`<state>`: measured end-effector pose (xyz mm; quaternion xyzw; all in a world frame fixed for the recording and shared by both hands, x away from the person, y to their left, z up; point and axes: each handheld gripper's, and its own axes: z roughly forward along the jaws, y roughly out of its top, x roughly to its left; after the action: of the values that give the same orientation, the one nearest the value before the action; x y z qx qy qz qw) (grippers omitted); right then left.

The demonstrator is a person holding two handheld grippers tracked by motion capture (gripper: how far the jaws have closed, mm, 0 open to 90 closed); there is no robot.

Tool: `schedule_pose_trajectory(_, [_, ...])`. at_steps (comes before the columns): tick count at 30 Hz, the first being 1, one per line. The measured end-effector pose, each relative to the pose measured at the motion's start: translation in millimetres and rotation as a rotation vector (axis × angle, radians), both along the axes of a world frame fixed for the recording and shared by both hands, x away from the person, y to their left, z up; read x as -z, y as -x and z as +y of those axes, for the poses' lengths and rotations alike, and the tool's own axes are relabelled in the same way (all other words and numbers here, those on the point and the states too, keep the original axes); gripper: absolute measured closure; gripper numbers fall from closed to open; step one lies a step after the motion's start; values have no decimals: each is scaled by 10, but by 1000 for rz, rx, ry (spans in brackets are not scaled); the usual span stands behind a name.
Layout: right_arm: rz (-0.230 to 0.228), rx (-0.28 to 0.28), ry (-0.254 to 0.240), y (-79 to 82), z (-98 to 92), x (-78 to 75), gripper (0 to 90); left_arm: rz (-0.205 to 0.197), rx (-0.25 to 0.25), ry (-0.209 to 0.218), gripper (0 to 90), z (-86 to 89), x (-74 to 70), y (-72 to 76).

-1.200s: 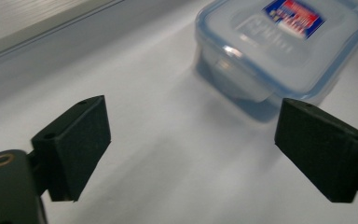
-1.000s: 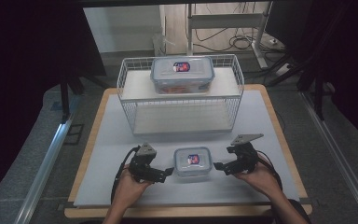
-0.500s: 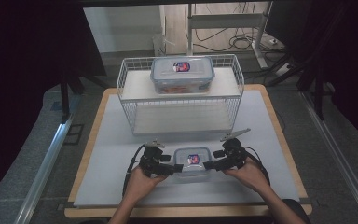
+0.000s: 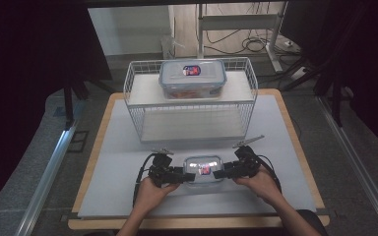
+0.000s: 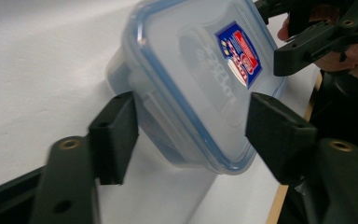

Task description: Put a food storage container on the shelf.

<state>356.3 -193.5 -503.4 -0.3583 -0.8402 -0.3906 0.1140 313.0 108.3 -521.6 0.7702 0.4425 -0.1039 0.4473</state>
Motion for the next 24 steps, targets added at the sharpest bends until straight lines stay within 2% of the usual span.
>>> schedule_pose_trajectory(4, [-4,0,4,46,-12,-12,398,-2,-9,29,418,37,3,44])
schedule_pose_trajectory(5, [-4,1,-4,55,-28,-20,429,-15,-9,52,451,78,2,55])
schedule_pose_trajectory(7, [3,3,-34,61,-80,-28,485,-25,-4,66,515,107,-7,68])
schedule_pose_trajectory(10, [24,7,-65,55,-111,-9,499,-38,-4,51,532,106,-20,85])
schedule_pose_trajectory(15, [38,10,-85,55,-135,-7,525,-36,-20,58,541,107,-20,127])
schedule_pose_trajectory(19, [78,12,-125,42,-190,26,555,-32,-37,71,544,116,-4,144])
schedule_pose_trajectory(20, [89,13,-135,39,-207,31,559,-41,-48,73,578,129,-7,150])
schedule_pose_trajectory(22, [114,20,-150,32,-233,53,561,-31,-44,86,612,137,4,146])
schedule_pose_trajectory(24, [124,25,-151,33,-244,68,561,-26,-40,80,606,126,6,145])
